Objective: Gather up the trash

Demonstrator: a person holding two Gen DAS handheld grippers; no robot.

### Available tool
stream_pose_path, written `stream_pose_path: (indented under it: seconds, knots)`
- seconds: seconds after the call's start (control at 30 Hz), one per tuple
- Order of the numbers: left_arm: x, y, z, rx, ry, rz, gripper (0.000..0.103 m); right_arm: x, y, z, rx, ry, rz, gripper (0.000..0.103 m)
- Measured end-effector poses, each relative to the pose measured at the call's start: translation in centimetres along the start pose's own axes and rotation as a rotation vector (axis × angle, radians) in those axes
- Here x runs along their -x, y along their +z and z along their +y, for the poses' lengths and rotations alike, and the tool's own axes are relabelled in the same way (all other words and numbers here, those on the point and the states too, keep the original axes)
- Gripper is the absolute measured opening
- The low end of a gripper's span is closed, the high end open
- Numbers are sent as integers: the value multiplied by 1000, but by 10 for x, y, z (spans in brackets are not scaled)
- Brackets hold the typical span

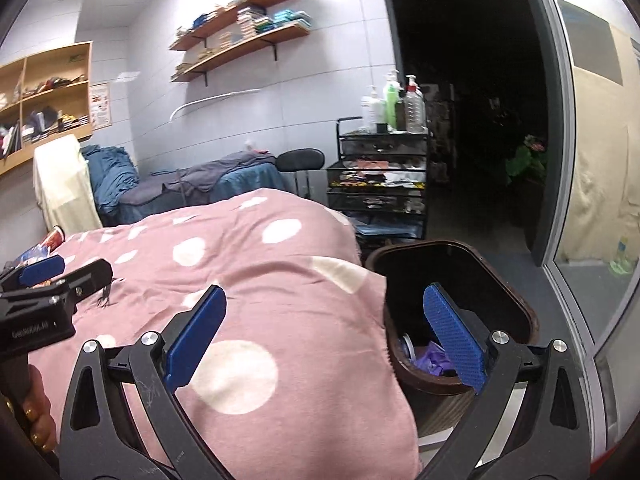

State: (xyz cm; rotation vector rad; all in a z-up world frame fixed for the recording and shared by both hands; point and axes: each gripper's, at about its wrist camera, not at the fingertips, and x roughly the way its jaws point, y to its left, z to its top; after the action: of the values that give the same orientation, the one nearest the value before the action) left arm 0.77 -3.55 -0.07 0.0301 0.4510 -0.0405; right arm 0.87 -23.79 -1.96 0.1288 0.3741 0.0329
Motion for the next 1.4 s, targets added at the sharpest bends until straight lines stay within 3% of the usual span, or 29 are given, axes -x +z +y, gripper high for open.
stream_pose_path:
  seconds: [0.4,1.4]
  knots:
    - [18,-9,9,-1,38,-54,98,18,-10,35,62,76,-46,97]
    - [22,-10,11,3,31,-69,98,25,-9,34,52,75,-53,97]
